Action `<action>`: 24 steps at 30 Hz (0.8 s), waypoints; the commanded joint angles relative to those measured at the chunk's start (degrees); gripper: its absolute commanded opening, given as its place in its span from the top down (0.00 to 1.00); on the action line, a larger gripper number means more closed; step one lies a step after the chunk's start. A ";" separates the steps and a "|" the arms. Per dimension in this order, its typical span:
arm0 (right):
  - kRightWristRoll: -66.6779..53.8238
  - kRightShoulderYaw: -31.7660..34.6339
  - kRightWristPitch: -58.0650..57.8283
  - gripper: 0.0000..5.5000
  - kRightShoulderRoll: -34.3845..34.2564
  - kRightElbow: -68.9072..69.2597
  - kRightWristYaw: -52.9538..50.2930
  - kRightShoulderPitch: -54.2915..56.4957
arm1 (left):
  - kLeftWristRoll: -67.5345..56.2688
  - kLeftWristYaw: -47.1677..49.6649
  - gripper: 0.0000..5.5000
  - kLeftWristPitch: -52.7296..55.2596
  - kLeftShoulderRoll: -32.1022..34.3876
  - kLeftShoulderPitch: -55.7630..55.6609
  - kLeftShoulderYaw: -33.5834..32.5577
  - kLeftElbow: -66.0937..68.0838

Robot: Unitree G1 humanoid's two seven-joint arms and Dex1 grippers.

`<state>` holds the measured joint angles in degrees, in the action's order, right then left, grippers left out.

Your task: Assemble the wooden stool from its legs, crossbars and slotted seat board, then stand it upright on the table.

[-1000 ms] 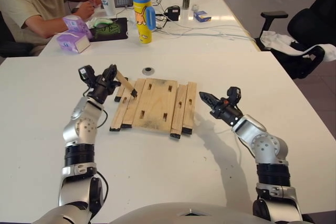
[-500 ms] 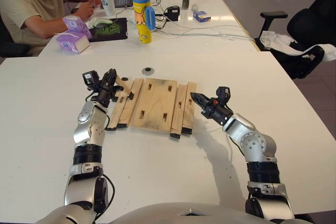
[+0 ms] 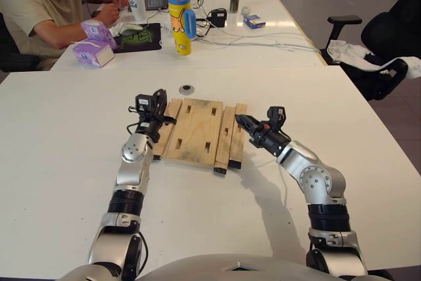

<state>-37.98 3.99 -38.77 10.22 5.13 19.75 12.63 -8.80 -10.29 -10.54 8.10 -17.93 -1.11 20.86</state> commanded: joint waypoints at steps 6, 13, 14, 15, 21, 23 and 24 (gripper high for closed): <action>2.75 -0.91 -0.02 0.80 0.02 0.12 0.20 1.10 | 2.71 0.98 0.92 4.14 -0.36 9.54 1.03 2.35; 2.65 -0.91 -0.79 0.80 -0.50 -0.01 1.04 0.69 | 1.27 0.93 0.75 3.95 0.03 6.68 -0.79 -7.47; 2.41 -0.88 -1.05 0.80 -0.63 0.02 1.11 0.58 | 1.12 1.14 0.73 4.58 0.05 6.05 -1.04 -9.47; 2.33 -0.88 -1.18 0.80 -0.70 0.02 1.17 0.48 | 1.26 1.49 0.70 5.18 0.14 5.54 -1.21 -11.36; 2.79 -0.96 -1.45 0.80 -0.99 -0.08 1.53 0.14 | 2.38 4.61 0.57 9.42 0.51 0.67 -2.62 -24.13; 2.92 -1.07 -1.42 0.80 -1.07 -0.19 1.62 0.04 | 2.52 5.52 0.57 11.57 0.86 -3.00 -2.95 -27.91; 3.04 -1.19 -1.35 0.80 -1.12 -0.40 1.71 0.20 | 2.18 5.97 0.57 12.91 1.09 -5.08 -3.54 -28.45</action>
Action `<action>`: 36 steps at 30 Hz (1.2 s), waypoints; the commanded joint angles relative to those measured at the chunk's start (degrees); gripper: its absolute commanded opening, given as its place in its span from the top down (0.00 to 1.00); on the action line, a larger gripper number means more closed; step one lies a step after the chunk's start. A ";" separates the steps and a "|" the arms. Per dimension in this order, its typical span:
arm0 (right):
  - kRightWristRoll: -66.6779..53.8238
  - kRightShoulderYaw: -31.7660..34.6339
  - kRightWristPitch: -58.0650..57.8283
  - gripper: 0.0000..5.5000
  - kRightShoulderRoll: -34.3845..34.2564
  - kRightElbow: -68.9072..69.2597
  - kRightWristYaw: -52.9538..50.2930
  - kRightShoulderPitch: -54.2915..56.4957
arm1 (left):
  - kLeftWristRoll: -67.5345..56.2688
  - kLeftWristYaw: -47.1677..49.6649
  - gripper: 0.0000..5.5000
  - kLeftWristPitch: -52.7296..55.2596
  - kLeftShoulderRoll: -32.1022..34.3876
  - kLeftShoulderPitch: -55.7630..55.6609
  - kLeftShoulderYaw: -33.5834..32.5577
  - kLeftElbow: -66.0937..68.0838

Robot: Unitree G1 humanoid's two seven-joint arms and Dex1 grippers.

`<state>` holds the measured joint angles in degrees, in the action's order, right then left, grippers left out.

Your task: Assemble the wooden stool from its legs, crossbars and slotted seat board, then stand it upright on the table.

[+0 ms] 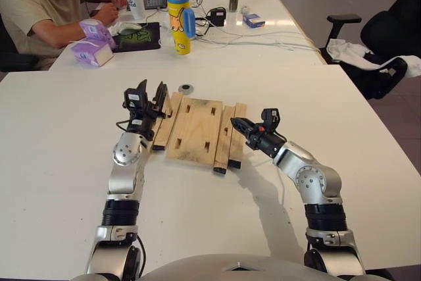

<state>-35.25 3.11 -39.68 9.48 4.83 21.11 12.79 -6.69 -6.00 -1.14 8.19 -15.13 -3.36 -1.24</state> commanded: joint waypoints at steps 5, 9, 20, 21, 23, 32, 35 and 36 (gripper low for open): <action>1.12 -0.36 0.42 0.80 -0.69 -1.07 0.36 0.82 | -0.15 1.16 0.57 3.44 2.91 -18.96 -3.17 -2.29; 2.51 -1.51 1.24 0.80 -0.81 -1.89 1.05 1.32 | -1.07 -0.17 0.57 3.46 3.26 -24.37 -4.39 12.24; 3.78 -2.09 2.27 0.80 -2.72 -3.95 1.55 3.16 | 5.99 0.44 0.57 6.12 3.11 -25.70 1.36 55.39; 3.74 -1.89 2.29 0.80 -2.82 -3.89 1.47 3.06 | 6.08 0.86 0.57 5.17 3.56 -26.69 1.21 56.25; 3.98 -1.96 2.38 0.80 -2.88 -4.14 1.58 3.09 | 6.33 1.57 0.57 2.49 4.42 -27.77 1.02 56.36; 4.48 -2.28 2.95 0.80 -2.72 -4.73 2.15 2.50 | 3.43 4.09 0.57 -3.42 4.88 -28.07 -2.84 36.69; 4.85 -2.65 2.92 0.80 -2.83 -4.72 2.41 2.45 | 2.01 3.72 0.57 -4.54 4.13 -28.74 -3.65 31.50; 5.01 -2.74 2.91 0.80 -2.87 -4.69 2.44 2.41 | 1.02 3.16 0.57 -5.18 3.65 -29.69 -4.01 29.97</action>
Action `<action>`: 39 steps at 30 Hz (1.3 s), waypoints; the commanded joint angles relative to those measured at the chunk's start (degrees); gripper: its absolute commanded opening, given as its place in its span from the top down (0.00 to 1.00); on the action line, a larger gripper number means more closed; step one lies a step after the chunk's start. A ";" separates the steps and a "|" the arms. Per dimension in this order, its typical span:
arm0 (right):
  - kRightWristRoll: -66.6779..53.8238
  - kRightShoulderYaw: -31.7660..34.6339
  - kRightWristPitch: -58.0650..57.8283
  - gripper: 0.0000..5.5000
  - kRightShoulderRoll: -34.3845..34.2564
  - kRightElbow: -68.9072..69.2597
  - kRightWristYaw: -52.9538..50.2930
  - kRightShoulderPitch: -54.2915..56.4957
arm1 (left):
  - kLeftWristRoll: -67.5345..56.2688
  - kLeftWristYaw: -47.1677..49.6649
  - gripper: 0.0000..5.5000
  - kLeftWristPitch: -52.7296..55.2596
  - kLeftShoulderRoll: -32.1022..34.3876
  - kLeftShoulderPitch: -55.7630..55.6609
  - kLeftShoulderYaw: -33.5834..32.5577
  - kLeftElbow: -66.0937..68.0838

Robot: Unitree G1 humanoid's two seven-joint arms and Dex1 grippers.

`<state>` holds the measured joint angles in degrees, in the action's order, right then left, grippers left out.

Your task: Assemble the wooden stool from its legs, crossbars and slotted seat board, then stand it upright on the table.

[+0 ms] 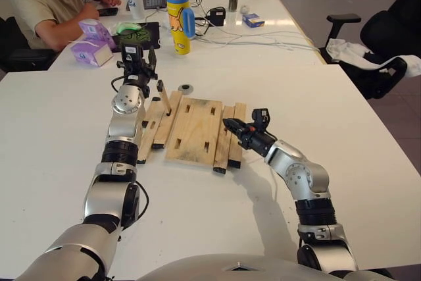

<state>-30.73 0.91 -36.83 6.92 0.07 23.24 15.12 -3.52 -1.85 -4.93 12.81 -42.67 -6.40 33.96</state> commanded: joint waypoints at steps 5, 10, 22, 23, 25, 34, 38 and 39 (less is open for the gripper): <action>1.41 -1.41 0.36 0.80 -0.26 -0.04 0.60 0.23 | -6.05 -6.19 0.57 -1.04 -3.29 -5.89 -0.70 -4.86; 1.81 -2.07 0.68 0.80 -1.01 -0.44 0.58 0.38 | -2.93 -6.10 0.57 10.17 -4.22 -1.92 1.05 17.86; 1.51 -2.25 -0.38 0.80 -0.78 -0.44 1.03 0.20 | -3.72 -4.61 0.57 -4.62 -6.91 1.52 -0.46 -6.59; 1.46 -2.41 -0.54 0.80 -0.81 -0.27 1.10 0.12 | -3.03 -3.51 0.57 -4.21 -6.90 3.91 -0.20 -13.11; 1.33 -2.32 -0.65 0.80 -0.72 0.38 1.00 -0.46 | -3.50 -1.73 0.57 -0.92 -8.29 10.54 -0.13 -24.11; 1.32 -1.58 -1.15 0.80 0.54 1.40 1.01 -2.50 | 2.59 0.68 0.57 26.92 -2.98 35.77 3.80 -39.44; 1.46 -2.07 -1.22 0.80 0.23 1.65 0.69 -3.30 | 5.45 -0.80 0.57 37.00 -1.25 38.52 8.01 -45.79; 1.60 -2.32 -1.21 0.80 0.05 1.86 0.55 -3.64 | 5.81 -1.11 0.57 38.88 -1.15 37.95 8.64 -45.87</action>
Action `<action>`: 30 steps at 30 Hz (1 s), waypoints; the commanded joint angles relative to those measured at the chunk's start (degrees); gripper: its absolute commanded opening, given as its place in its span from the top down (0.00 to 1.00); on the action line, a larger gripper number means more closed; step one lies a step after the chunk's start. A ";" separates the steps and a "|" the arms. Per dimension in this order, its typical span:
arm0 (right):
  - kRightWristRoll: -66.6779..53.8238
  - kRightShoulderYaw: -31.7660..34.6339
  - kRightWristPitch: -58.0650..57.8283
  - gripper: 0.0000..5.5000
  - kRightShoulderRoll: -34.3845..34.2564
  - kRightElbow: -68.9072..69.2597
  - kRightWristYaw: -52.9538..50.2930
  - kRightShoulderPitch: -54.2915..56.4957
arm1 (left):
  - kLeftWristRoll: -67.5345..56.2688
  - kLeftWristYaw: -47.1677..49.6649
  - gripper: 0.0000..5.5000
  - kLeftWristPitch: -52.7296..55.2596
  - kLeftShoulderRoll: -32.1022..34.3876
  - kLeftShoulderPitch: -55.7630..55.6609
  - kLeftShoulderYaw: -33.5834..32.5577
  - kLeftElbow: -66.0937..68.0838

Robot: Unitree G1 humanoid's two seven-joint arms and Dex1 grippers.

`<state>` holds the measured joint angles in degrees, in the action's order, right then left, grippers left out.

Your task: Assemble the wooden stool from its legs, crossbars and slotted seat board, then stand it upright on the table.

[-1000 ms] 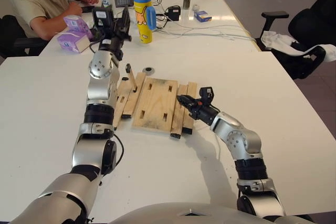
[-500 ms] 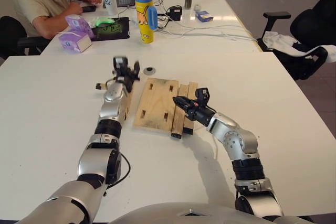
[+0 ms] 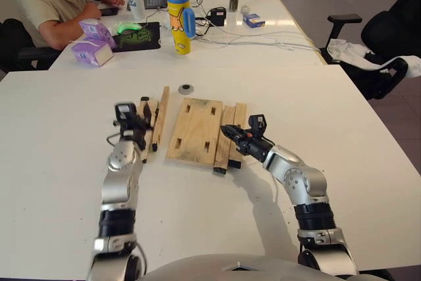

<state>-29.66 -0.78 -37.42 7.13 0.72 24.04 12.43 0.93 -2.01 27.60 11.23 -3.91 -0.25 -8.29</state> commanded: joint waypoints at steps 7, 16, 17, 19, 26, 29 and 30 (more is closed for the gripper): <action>0.42 -1.24 -0.99 0.80 -0.63 1.66 -0.35 -1.25 | 1.76 -1.94 0.57 11.39 0.25 -5.68 3.41 2.07; -0.60 0.32 -1.62 0.80 -2.37 2.76 -1.90 -0.39 | 2.20 -0.66 0.61 13.32 -1.14 -8.00 2.21 8.72; -0.51 0.43 -1.59 0.80 -2.45 2.79 -2.02 -0.39 | 2.12 -1.01 0.64 13.35 -1.03 -7.95 2.23 8.97; -0.24 0.61 -1.46 0.80 -2.48 2.73 -2.24 -0.45 | 2.41 -1.18 0.70 12.85 -0.82 -7.75 2.39 9.01; -0.48 1.91 -1.46 0.80 -3.32 3.39 -4.25 0.66 | 2.34 -1.83 0.81 12.30 -0.48 -7.75 1.76 8.81; 1.09 3.48 0.31 0.80 -4.06 2.00 -7.51 2.22 | 3.07 -1.73 0.81 8.54 0.40 -8.83 1.51 9.20; 1.14 3.85 1.02 0.80 -3.98 1.66 -7.52 2.65 | 3.56 -1.68 0.81 5.97 0.81 -9.38 1.75 8.81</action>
<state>-29.38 1.85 -37.55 3.44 2.96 17.72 13.23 3.40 -3.71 37.68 10.70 -12.41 1.69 0.28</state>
